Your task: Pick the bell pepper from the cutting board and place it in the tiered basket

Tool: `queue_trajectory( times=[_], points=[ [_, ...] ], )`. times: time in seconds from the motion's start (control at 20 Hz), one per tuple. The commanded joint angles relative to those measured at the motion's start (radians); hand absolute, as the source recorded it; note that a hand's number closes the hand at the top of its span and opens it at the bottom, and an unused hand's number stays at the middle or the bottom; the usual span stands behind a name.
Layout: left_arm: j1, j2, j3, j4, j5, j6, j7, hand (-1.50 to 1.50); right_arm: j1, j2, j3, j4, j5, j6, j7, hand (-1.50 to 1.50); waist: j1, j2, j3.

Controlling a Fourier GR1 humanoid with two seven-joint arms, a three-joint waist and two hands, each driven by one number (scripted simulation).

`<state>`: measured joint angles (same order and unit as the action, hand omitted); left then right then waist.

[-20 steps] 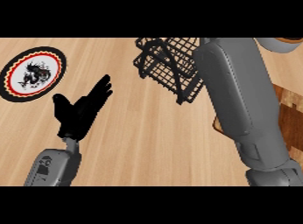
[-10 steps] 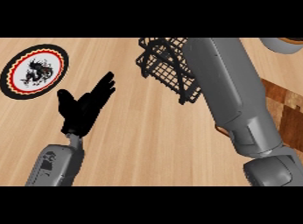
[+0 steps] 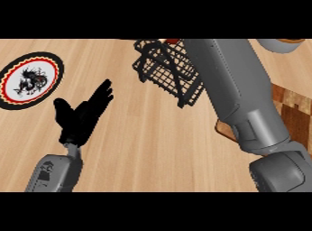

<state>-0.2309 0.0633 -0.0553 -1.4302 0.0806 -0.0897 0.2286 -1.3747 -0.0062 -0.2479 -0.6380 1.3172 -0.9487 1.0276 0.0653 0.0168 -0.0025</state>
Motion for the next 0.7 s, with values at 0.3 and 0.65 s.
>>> queue_trajectory(
  times=[0.3, 0.65],
  points=[
    [0.063, 0.027, 0.043, 0.022, -0.001, 0.006, -0.037, 0.0, 0.103, 0.006, 0.129, -0.224, 0.092, 0.077, 0.299, -1.5, -0.088, -0.042, 0.001],
    [0.075, 0.023, 0.061, -0.01, 0.014, 0.032, 0.014, 0.0, 0.31, 0.006, 0.321, -0.496, -0.085, 0.244, 0.282, -1.5, -0.124, -0.065, 0.003]
  ],
)
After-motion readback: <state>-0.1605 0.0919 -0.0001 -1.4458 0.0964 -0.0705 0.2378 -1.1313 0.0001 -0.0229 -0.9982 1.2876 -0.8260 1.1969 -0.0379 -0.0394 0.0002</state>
